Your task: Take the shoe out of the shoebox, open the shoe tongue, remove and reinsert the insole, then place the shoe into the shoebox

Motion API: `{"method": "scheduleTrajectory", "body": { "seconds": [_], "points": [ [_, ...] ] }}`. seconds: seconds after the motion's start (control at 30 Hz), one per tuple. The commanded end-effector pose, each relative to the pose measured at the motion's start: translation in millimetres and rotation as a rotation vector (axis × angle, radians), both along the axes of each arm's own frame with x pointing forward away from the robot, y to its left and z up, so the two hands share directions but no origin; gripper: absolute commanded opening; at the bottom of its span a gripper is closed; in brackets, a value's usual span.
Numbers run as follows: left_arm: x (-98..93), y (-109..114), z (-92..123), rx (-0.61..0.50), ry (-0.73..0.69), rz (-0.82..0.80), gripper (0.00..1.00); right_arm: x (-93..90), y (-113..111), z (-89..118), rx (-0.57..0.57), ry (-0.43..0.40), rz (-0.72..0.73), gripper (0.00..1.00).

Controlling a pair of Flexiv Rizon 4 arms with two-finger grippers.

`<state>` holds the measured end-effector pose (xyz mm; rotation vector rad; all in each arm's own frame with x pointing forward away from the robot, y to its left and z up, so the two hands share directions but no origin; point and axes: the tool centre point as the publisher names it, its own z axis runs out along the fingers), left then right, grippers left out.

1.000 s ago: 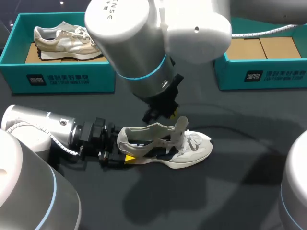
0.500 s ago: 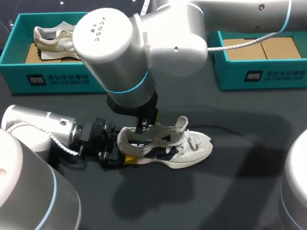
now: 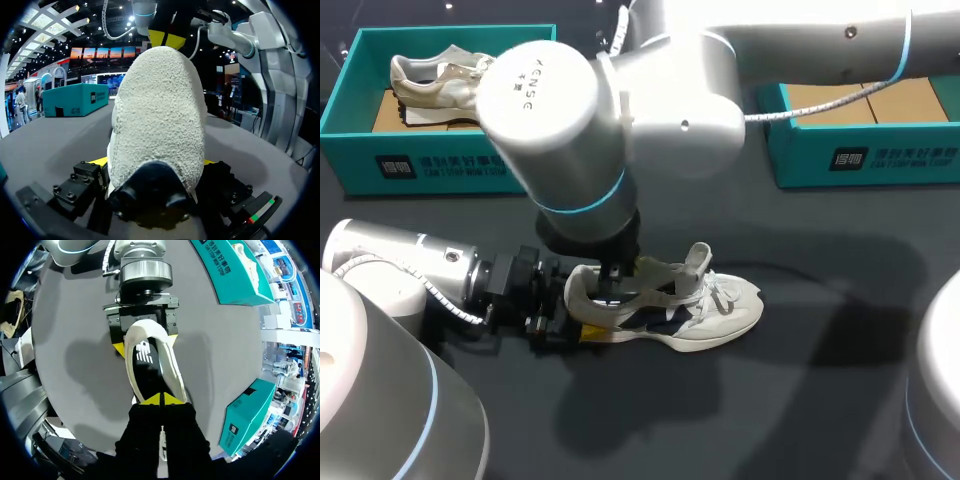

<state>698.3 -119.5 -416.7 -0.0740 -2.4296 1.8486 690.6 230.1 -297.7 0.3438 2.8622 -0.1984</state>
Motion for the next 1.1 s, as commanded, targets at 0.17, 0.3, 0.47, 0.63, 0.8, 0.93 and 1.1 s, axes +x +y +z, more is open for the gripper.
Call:
{"method": "scheduleTrajectory", "body": {
  "seconds": [0.17, 0.3, 0.47, 0.63, 0.8, 0.93, 1.1],
  "points": [
    [0.6, 0, -2, 0.001, -0.002, 0.003, 0.0, 2.2, -7, -14, 0.019, 0.007, 0.007, 0.0],
    [0.6, 0, -2, 0.001, -0.002, 0.003, 0.0, 2.2, -7, -14, 0.019, 0.007, 0.007, 0.0],
    [0.6, 0, -2, 0.001, -0.002, 0.003, 0.0, 3.0, -7, -19, 0.022, 0.01, 0.013, 0.0],
    [0.6, 0, -2, 0.001, -0.002, 0.003, 0.0, 3.3, -9, -39, 0.076, 0.014, 0.019, 0.0],
    [0.6, 0, -2, 0.001, -0.002, 0.003, 0.0, 3.6, -9, -49, 0.087, 0.019, 0.038, 0.0],
    [0.6, 0, -2, 0.001, -0.002, 0.003, 0.0, 4.8, -13, -58, 0.103, 0.012, 0.049, 0.0],
    [0.6, 0, -2, 0.001, -0.002, 0.003, 0.0, 9.2, -10, -59, 0.1, 0.002, 0.072, 0.0]
  ]
}}
